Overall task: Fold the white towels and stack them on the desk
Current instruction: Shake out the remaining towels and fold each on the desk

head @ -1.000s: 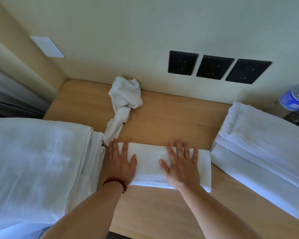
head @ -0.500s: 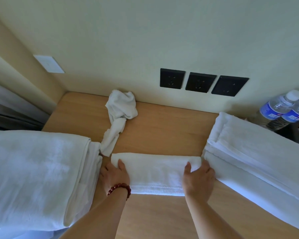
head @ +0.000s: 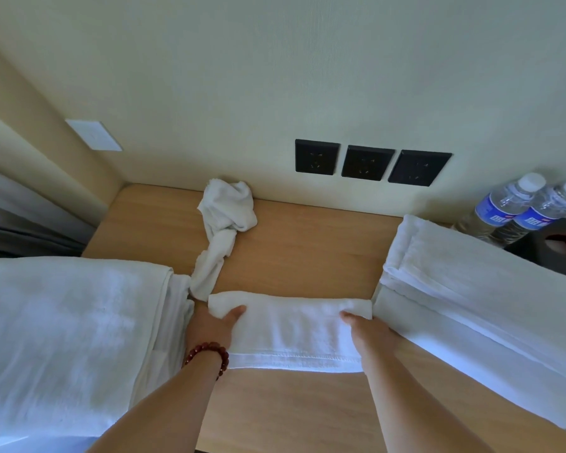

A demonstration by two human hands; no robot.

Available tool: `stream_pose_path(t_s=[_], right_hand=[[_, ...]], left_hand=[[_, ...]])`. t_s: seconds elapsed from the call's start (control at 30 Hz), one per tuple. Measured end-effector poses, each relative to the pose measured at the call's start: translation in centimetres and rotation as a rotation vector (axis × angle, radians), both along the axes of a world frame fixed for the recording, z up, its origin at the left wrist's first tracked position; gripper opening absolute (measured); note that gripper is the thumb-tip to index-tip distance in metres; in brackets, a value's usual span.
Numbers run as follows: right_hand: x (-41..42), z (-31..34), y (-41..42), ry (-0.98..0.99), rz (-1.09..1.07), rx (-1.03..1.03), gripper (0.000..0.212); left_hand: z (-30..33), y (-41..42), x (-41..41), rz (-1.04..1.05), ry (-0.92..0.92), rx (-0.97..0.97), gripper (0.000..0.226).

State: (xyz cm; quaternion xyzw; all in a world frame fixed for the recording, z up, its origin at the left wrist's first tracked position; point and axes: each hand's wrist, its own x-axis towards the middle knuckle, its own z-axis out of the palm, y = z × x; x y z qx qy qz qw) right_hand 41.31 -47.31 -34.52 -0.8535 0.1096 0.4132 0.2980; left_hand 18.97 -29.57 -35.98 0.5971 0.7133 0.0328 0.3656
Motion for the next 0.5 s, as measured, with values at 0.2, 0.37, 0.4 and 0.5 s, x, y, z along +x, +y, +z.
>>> stream_pose_path(t_s=[0.2, 0.37, 0.4, 0.5], right_hand=[[1.3, 2.8, 2.2, 0.034, 0.07, 0.077, 0.067], [2.9, 6.0, 4.6, -0.143, 0.138, 0.136, 0.077], [3.3, 6.6, 4.9, -0.172, 0.162, 0.148, 0.077], [4.5, 8.2, 5.6, -0.254, 0.203, 0.185, 0.074]], left_hand=[[3.4, 2.8, 1.8, -0.08, 0.1, 0.025, 0.09], [6.9, 5.8, 3.5, -0.127, 0.1, 0.026, 0.087], [7.7, 6.4, 3.5, -0.12, 0.106, 0.038, 0.089], [10.2, 7.6, 3.9, -0.115, 0.079, 0.092, 0.09]])
